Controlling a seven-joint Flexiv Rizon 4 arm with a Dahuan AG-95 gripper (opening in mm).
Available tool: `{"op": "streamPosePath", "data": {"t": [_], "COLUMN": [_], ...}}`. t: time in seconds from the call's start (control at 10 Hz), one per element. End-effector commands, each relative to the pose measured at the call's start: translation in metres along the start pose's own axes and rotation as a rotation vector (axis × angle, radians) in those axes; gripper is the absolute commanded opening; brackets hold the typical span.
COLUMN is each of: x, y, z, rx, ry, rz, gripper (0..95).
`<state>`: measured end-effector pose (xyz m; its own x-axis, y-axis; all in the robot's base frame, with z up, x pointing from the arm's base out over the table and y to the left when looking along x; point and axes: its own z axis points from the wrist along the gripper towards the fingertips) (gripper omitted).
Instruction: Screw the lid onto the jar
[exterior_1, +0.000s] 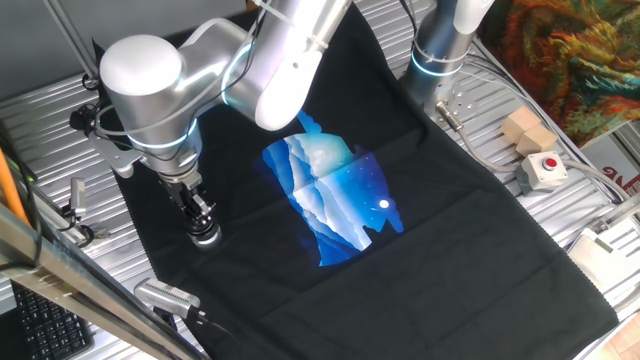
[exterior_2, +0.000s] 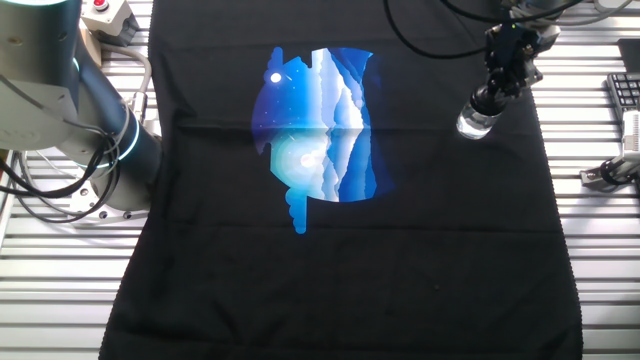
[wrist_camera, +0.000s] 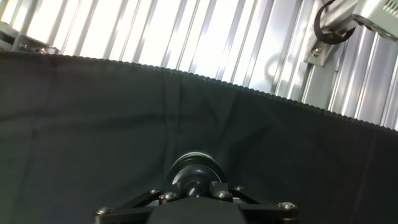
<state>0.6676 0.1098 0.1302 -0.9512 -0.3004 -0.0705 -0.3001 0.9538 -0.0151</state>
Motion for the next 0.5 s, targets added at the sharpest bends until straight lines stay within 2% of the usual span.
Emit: {"op": "streamPosePath", "data": {"t": [0.1,0.5], "x": [0.0001,0.0001], "y": [-0.0003,-0.0006], "z": [-0.0001,-0.0002], "rx": [0.001,0.003], "ry": [0.000,0.001], "rz": [0.022,0.078], "gripper": [0.0,0.0]}}
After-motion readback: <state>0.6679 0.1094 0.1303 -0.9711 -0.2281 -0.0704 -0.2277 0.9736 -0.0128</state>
